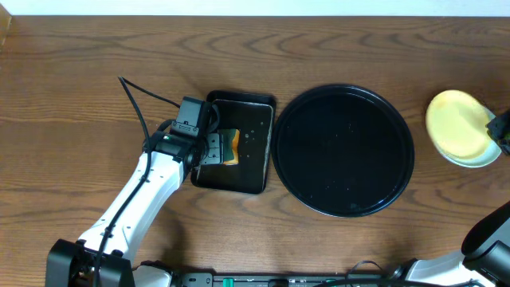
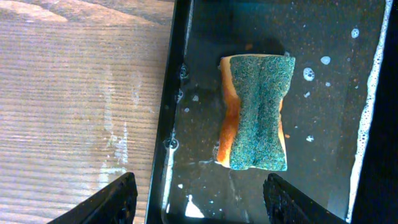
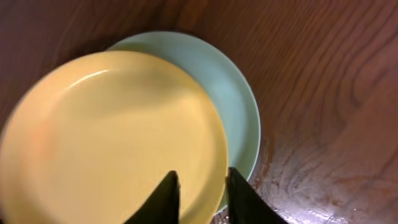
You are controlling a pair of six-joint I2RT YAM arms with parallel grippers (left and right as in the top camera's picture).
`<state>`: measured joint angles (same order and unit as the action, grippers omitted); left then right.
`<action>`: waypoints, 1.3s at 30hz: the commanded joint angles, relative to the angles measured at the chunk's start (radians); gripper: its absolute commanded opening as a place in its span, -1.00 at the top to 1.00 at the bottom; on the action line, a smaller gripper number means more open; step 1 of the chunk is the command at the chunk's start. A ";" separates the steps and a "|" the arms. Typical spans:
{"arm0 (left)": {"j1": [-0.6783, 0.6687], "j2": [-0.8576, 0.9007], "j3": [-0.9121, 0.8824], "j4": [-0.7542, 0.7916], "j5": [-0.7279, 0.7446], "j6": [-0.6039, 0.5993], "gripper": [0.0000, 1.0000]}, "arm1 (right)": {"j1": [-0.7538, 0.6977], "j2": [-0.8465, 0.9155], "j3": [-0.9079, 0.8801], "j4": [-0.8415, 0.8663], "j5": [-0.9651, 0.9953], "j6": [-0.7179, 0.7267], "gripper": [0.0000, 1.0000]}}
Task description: Clean dirty plates on tray and stack at the side
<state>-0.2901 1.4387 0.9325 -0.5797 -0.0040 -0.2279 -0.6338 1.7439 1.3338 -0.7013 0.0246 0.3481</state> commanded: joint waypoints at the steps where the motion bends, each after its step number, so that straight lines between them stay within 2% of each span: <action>1: -0.003 -0.003 0.019 -0.003 -0.015 0.006 -0.33 | -0.004 0.007 0.004 -0.002 -0.026 -0.005 0.46; 7: 0.018 -0.016 0.019 0.001 -0.059 0.006 -0.33 | 0.034 0.007 0.004 -0.008 -0.237 -0.128 0.38; 12: 0.092 -0.064 0.022 0.029 -0.061 0.005 -0.33 | 0.138 0.006 0.004 -0.022 -0.348 -0.260 0.19; 13: 0.110 -0.071 0.022 0.037 -0.061 -0.003 -0.46 | 0.164 0.005 0.004 -0.027 -0.347 -0.282 0.15; 15: 0.144 -0.083 0.022 0.043 -0.060 -0.016 -0.53 | 0.222 0.000 0.004 -0.037 -0.347 -0.321 0.08; 18: 0.174 -0.085 0.022 0.011 -0.059 -0.017 -0.58 | 0.294 -0.014 0.004 -0.076 -0.342 -0.345 -0.18; 21: 0.179 -0.085 0.022 -0.072 -0.040 -0.016 -0.62 | 0.352 -0.043 0.004 -0.158 -0.313 -0.343 -0.34; 23: 0.179 -0.087 0.022 -0.154 -0.014 -0.038 -0.62 | 0.380 -0.067 0.004 -0.203 -0.264 -0.330 -0.90; 24: 0.179 -0.087 0.022 -0.192 -0.006 -0.057 -0.63 | 0.393 -0.082 0.004 -0.223 -0.237 -0.322 -0.99; 31: 0.177 -0.114 0.019 -0.346 -0.004 -0.083 -0.63 | 0.467 -0.246 -0.010 -0.348 -0.129 -0.308 -0.98; 35: 0.175 -0.223 -0.016 -0.330 -0.004 -0.080 -0.63 | 0.500 -0.386 -0.127 -0.293 -0.099 -0.304 -0.99; 39: 0.175 -0.412 -0.088 -0.286 -0.003 -0.079 -0.63 | 0.533 -0.589 -0.307 -0.198 -0.090 -0.303 -0.99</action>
<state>-0.1139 1.1431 0.8921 -0.8783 -0.0067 -0.2955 -0.1261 1.2621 1.1210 -0.9230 -0.0994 0.0406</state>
